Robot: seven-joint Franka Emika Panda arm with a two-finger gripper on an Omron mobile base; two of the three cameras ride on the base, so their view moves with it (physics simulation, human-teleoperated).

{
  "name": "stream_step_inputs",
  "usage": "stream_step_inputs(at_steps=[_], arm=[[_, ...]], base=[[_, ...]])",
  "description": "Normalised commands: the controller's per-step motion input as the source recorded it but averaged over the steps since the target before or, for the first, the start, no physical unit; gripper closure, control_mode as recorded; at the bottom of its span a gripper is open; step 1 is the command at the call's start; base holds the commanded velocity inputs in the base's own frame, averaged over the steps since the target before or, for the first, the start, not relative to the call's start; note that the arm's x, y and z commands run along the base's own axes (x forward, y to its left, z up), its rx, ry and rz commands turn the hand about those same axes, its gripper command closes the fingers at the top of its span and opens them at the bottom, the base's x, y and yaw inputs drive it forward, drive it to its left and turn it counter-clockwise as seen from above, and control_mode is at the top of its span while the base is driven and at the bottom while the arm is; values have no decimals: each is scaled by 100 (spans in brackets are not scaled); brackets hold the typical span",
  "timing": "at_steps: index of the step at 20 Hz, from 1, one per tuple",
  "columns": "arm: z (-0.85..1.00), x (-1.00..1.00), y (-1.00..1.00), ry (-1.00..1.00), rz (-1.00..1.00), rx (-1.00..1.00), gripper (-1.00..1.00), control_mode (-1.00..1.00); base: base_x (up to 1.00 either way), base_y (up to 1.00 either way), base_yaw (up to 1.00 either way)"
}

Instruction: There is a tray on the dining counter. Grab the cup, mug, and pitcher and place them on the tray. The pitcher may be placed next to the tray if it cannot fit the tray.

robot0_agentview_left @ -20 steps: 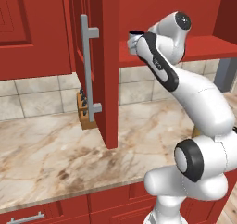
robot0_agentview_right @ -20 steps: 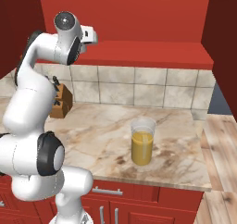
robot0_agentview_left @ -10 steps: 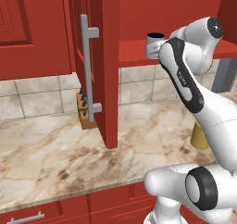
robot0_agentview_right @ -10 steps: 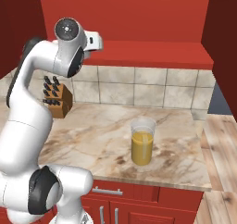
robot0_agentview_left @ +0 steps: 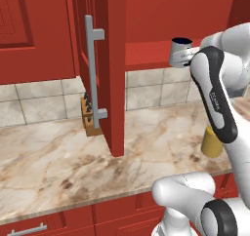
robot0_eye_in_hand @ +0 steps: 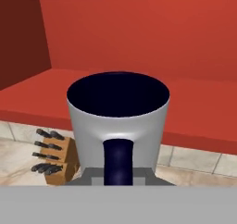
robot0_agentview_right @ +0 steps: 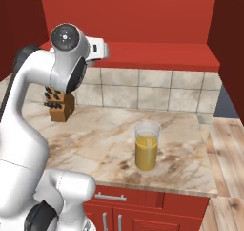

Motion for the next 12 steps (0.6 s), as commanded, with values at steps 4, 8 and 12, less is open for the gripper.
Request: stream_step_inputs(at_steps=[4,8,12], arm=[[0,-81,-7,0,-2,0,100,-100],[0,-79,-10,3,-15,0,100,-100],[0,-65,-5,1,-23,-1,100,-100]], base=[[0,0,0],[0,0,0],[0,0,0]])
